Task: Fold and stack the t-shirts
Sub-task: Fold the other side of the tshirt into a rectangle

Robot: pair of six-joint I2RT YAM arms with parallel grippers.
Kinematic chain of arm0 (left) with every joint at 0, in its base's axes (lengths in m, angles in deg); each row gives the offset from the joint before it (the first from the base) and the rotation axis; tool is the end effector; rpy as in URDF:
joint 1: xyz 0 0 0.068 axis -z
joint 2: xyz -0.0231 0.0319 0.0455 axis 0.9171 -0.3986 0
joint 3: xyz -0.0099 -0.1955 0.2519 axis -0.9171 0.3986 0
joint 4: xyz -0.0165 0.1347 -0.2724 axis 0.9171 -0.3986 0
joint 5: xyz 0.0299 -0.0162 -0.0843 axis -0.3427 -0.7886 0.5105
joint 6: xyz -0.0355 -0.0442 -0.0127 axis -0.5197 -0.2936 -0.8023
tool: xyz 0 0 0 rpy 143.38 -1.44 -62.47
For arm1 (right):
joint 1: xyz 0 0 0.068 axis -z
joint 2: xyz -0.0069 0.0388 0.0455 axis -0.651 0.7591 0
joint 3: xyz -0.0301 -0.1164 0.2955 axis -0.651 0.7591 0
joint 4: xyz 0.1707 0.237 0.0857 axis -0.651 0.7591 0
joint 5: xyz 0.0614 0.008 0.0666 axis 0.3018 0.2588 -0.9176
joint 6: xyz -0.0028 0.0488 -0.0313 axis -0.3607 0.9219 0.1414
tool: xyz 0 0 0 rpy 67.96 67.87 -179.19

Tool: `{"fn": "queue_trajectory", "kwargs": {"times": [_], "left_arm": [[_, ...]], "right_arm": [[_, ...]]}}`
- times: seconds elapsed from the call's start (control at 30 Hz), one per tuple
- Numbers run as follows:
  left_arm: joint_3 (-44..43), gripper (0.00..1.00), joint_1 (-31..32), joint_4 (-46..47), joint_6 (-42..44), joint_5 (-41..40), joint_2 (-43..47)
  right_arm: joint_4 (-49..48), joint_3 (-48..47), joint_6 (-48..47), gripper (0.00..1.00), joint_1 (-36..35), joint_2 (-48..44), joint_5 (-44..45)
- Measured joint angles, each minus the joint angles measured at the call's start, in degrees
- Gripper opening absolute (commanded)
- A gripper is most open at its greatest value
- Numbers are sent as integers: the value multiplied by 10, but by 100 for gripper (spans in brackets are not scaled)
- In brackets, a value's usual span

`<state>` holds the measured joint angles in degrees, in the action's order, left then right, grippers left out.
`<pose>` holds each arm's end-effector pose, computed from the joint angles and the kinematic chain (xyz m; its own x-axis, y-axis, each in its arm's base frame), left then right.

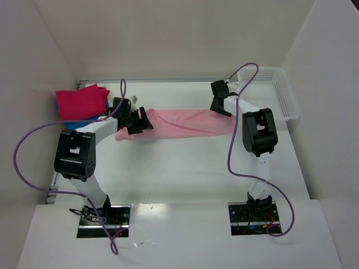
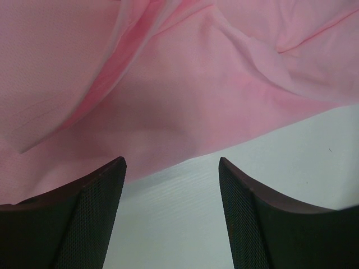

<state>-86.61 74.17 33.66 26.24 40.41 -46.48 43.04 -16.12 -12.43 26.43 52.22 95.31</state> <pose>0.4133 -0.0695 0.2042 -0.8016 -0.3703 -0.4693 -0.0609 0.8315 -0.5522 0.5239 0.1136 0.1825 -0.6814 0.2945 -0.6700 0.4216 0.9063 -0.0305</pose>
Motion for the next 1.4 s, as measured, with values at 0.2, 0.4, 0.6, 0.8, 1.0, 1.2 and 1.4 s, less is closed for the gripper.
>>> {"fn": "queue_trajectory", "kwargs": {"times": [0.2, 0.4, 0.6, 0.8, 1.0, 1.2, 1.4], "left_arm": [[-4, 75, 0, 1, 0, 0, -1], [-13, 75, 0, 2, 0, 0, -16], [-13, 75, 0, 1, 0, 0, -29], [-13, 75, 0, 1, 0, 0, -30], [-15, 75, 0, 1, 0, 0, -36], [-15, 75, 0, 1, 0, 0, -36], [-24, 75, 0, 0, 0, -4, -37]], "right_arm": [[3, -22, 0, 64, 2, 18, -3], [6, -49, -1, 53, 3, 37, -13], [7, -56, -1, 36, 3, 42, -20], [8, -55, -1, 17, 3, 42, -27], [10, -53, -1, 0, 3, 42, -29], [17, -49, -2, 0, 6, 40, -20], [20, -16, -6, 0, 29, 9, -15]]}}
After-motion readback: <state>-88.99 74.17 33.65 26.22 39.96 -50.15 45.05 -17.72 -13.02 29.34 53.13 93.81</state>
